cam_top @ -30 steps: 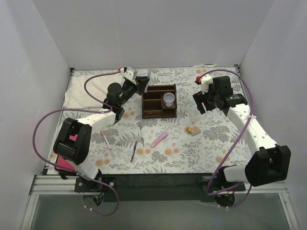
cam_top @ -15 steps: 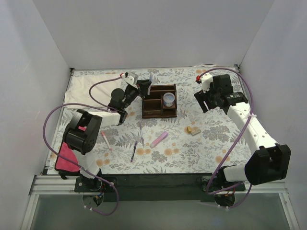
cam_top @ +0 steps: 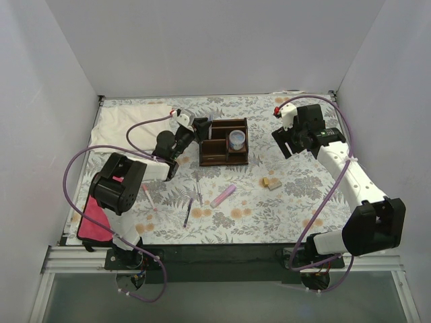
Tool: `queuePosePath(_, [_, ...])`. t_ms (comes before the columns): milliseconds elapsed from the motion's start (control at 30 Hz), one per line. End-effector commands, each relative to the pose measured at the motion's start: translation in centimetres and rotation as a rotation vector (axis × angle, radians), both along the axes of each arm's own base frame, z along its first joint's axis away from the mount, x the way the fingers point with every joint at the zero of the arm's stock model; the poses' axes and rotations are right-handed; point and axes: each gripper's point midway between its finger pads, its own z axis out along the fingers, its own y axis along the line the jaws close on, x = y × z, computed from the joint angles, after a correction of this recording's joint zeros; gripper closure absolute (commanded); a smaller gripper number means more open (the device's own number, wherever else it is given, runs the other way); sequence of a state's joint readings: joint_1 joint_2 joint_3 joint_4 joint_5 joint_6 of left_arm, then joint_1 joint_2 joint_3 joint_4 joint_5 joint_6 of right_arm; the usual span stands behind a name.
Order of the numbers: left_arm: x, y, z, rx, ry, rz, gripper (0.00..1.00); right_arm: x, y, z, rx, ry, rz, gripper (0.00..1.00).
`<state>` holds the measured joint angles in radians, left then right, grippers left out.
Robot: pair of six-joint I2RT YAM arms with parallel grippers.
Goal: Sort the stationery into containers
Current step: Place the pen in the storage box, then pick up the pen from the center of the board.
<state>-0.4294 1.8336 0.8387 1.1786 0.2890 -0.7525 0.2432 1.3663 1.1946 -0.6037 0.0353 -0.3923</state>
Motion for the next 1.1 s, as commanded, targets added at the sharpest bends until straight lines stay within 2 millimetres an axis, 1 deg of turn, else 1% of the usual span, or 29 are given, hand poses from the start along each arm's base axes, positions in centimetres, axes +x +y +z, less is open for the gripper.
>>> queuePosePath(0, [-0.1, 0.3, 0.1, 0.015, -0.037, 0.023, 0.73, 1.0, 0.1, 1.7, 0.008, -0.043, -0.002, 0.20])
queuePosePath(33, [-0.1, 0.4, 0.1, 0.017, -0.035, 0.025, 0.70, 1.0, 0.1, 1.8, 0.009, -0.044, -0.005, 0.20])
queuePosePath(100, [0.0, 0.3, 0.2, 0.015, -0.037, 0.022, 0.61, 1.0, 0.1, 1.7, 0.010, -0.042, -0.004, 0.20])
queuePosePath(167, [-0.1, 0.2, 0.6, 0.016, -0.047, 0.019, 0.60, 1.0, 0.2, 1.7, 0.012, -0.042, -0.002, 0.20])
queuePosePath(267, [-0.1, 0.4, 1.6, 0.014, -0.072, 0.035, 0.57, 0.9, 0.2, 1.9, 0.019, -0.046, -0.003, 0.20])
queuePosePath(300, [-0.2, 0.9, 3.8, 0.000, -0.115, 0.059, 0.54, 0.9, 0.2, 2.1, 0.023, -0.052, -0.003, 0.20])
queuePosePath(333, [-0.2, 1.2, 4.8, -0.004, -0.123, 0.075, 0.50, 0.8, 0.3, 2.1, 0.028, -0.050, -0.004, 0.20])
queuePosePath(367, [-0.3, 1.7, 6.2, -0.003, -0.146, 0.101, 0.48, 0.8, 0.3, 2.2, 0.031, -0.053, -0.004, 0.20])
queuePosePath(400, [-0.5, 2.9, 9.9, -0.032, -0.199, 0.158, 0.46, 0.7, 0.4, 2.4, 0.036, -0.058, -0.004, 0.20])
queuePosePath(433, [-0.6, 3.5, 10.3, -0.006, -0.174, 0.186, 0.46, 0.5, 0.5, 2.2, 0.043, -0.054, -0.004, 0.20])
queuePosePath(467, [-0.7, 4.4, 11.7, -0.006, -0.175, 0.228, 0.45, 0.5, 0.6, 2.3, 0.052, -0.059, -0.002, 0.20])
queuePosePath(500, [-0.8, 5.3, 12.5, 0.003, -0.161, 0.266, 0.45, 0.2, 1.0, 2.0, 0.074, -0.050, 0.014, 0.20])
queuePosePath(533, [-2.1, 6.7, 16.2, -0.027, -0.193, 0.304, 0.44, 0.1, 1.3, 1.9, 0.089, -0.048, 0.018, 0.20])
queuePosePath(567, [-2.3, 6.8, 13.8, 0.059, -0.069, 0.301, 0.45, 0.0, 1.8, 1.9, 0.109, -0.043, 0.035, 0.20])
queuePosePath(600, [-3.0, 7.2, 13.6, 0.094, -0.019, 0.300, 0.46, 0.0, 1.9, 1.9, 0.120, -0.046, 0.040, 0.20])
queuePosePath(633, [-4.7, 7.7, 12.6, 0.154, 0.098, 0.279, 0.46, -0.2, 2.3, 1.7, 0.129, -0.037, 0.051, 0.20])
queuePosePath(700, [-6.9, 8.0, 10.8, 0.211, 0.230, 0.237, 0.47, -0.2, 2.9, 1.6, 0.153, -0.028, 0.076, 0.20])
queuePosePath(733, [-9.0, 8.4, 7.6, 0.281, 0.396, 0.208, 0.50, -0.2, 3.1, 1.6, 0.162, -0.025, 0.083, 0.20])
queuePosePath(767, [-10.6, 8.0, 6.8, 0.298, 0.458, 0.151, 0.52, -0.3, 3.6, 1.7, 0.181, -0.020, 0.105, 0.21])
queuePosePath(800, [-11.7, 8.1, 5.3, 0.319, 0.535, 0.134, 0.56, -0.2, 3.8, 1.5, 0.189, -0.013, 0.113, 0.21])
queuePosePath(833, [-13.4, 8.5, 2.7, 0.347, 0.664, 0.124, 0.57, -0.1, 4.1, 1.5, 0.199, -0.013, 0.122, 0.20])
queuePosePath(867, [-14.4, 8.1, 0.6, 0.366, 0.751, 0.086, 0.60, -0.2, 4.4, 1.3, 0.212, -0.002, 0.131, 0.21])
queuePosePath(900, [-15.0, 8.2, -0.8, 0.378, 0.820, 0.085, 0.65, -0.1, 4.6, 0.9, 0.218, 0.013, 0.130, 0.21])
queuePosePath(933, [-15.8, 8.3, -2.2, 0.384, 0.895, 0.080, 0.66, 0.0, 4.8, 0.7, 0.230, 0.022, 0.121, 0.21])
queuePosePath(1000, [-16.7, 8.2, -5.2, 0.388, 1.014, 0.078, 0.66, -0.2, 5.2, 0.1, 0.253, 0.046, 0.127, 0.21])
queuePosePath(1067, [-17.0, 8.3, -6.6, 0.397, 1.047, 0.087, 0.67, -0.5, 5.5, 0.1, 0.277, 0.052, 0.131, 0.21])
